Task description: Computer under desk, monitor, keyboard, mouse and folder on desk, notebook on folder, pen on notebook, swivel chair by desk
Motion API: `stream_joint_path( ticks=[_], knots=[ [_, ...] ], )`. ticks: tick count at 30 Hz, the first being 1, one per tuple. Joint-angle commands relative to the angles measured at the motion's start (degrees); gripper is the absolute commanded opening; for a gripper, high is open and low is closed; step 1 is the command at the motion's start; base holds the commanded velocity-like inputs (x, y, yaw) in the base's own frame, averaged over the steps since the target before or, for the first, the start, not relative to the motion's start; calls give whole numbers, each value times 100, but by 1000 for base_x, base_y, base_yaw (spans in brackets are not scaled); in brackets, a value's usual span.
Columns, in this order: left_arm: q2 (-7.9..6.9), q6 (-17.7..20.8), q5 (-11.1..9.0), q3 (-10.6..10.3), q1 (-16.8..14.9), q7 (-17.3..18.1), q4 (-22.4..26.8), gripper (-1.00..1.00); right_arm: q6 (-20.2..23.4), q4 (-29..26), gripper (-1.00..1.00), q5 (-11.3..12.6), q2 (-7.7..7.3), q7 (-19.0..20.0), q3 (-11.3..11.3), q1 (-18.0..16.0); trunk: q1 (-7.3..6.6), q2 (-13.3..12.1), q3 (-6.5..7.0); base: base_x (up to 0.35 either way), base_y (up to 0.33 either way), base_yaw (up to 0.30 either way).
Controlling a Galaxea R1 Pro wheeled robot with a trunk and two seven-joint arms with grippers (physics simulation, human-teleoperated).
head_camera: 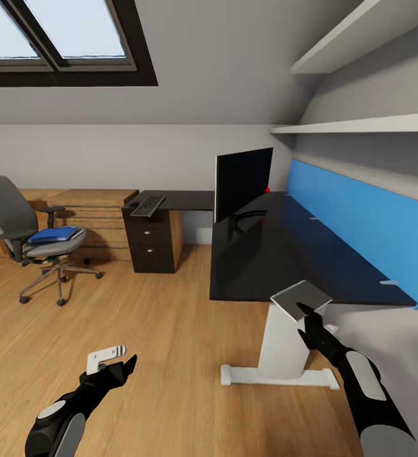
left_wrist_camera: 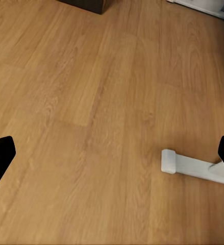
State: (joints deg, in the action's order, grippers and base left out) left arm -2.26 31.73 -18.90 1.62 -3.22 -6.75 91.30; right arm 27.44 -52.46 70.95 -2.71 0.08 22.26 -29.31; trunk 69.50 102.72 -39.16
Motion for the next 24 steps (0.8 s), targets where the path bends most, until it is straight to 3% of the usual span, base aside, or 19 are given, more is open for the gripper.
stream_joint_path(
  ticks=[1, 10, 24],
  knots=[
    [-2, 24, -61, -4, -3, -45, 6, 100, 35, -1, 100, 16, 1, 1, 15, -4, 0, 3, -6, 30, 14, 0],
    [-2, 24, -61, -4, -3, -45, 2, 100, 59, -1, 100, 16, -1, 1, 15, -4, 0, 3, -6, 141, 26, 0],
    [-2, 26, -61, -4, -3, -45, 2, 100, 59, -1, 100, 16, 3, -8, 15, -4, 0, 3, -6, 12, 2, 0]
  ],
)
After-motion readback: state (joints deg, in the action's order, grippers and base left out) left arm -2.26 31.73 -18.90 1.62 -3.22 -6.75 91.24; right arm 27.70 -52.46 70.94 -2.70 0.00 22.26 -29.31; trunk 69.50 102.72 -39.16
